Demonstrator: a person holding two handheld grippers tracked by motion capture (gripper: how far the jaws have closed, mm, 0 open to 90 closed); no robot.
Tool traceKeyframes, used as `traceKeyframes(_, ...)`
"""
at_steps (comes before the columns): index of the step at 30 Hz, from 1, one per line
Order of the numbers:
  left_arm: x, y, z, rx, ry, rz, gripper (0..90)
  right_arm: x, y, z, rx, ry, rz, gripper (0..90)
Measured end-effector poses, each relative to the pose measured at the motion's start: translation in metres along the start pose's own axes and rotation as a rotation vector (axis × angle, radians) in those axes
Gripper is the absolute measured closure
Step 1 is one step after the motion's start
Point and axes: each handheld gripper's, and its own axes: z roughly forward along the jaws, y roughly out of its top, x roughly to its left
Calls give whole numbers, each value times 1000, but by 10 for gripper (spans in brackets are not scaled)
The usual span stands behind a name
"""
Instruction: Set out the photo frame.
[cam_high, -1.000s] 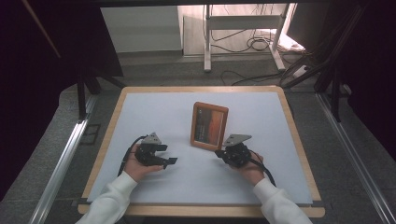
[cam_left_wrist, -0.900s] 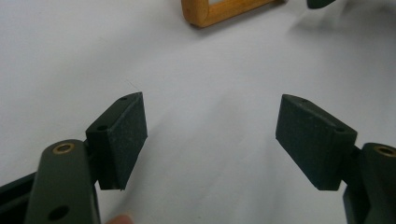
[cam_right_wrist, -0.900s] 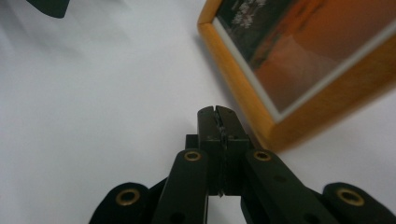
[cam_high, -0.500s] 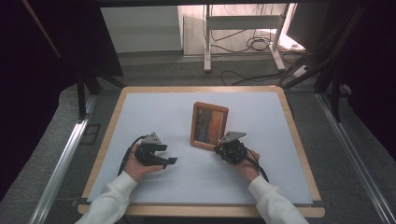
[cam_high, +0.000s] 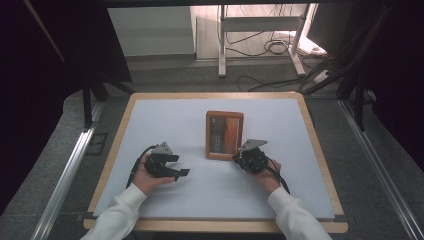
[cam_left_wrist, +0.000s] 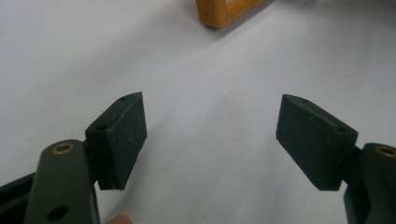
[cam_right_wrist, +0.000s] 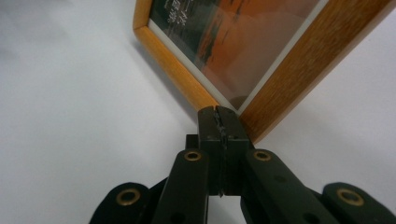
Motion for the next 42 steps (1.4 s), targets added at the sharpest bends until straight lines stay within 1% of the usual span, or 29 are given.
traceKeyframes(10,0,0,0,0,1,0,242,-3,-1,-1,-5,-12,8,899)
traceKeyframes(12,0,0,0,-1,0,0,242,-3,-2,-1,-6,-10,16,899)
traceKeyframes(15,1,0,0,-2,-1,-5,242,-2,-2,-2,-15,6,19,899)
traceKeyframes(19,1,0,0,-3,-2,-6,242,0,0,-8,-40,22,8,898)
traceKeyframes(22,0,0,-1,-3,3,-5,241,0,0,-15,-56,27,-1,898)
traceKeyframes(25,0,0,-1,-5,7,-6,242,-1,-4,-23,-67,29,-7,894)
traceKeyframes(27,0,1,-2,-8,7,-7,242,-2,-8,-28,-74,24,-10,892)
traceKeyframes(30,0,2,-3,-15,10,-9,242,-5,-14,-42,-94,11,-12,892)
traceKeyframes(34,-2,1,-5,-21,12,-4,242,-15,-27,-61,-124,3,35,889)
traceKeyframes(35,-3,1,-6,-22,12,-4,242,-20,-37,-71,-123,-5,63,877)
traceKeyframes(36,-3,1,-6,-25,12,-4,242,-21,-41,-74,-125,-7,76,869)
traceKeyframes(37,-4,1,-7,-28,11,-3,242,-21,-41,-74,-125,-7,76,869)
traceKeyframes(38,-5,-1,-9,-28,8,1,242,-23,-47,-79,-122,-13,84,849)
traceKeyframes(39,-6,-2,-10,-29,9,4,242,-26,-54,-85,-121,-23,99,804)
traceKeyframes(41,-7,-4,-13,-29,10,-1,242,-30,-65,-93,-118,-27,129,669)
traceKeyframes(42,-7,-5,-13,-32,13,1,241,-31,-70,-96,-120,-38,141,608)
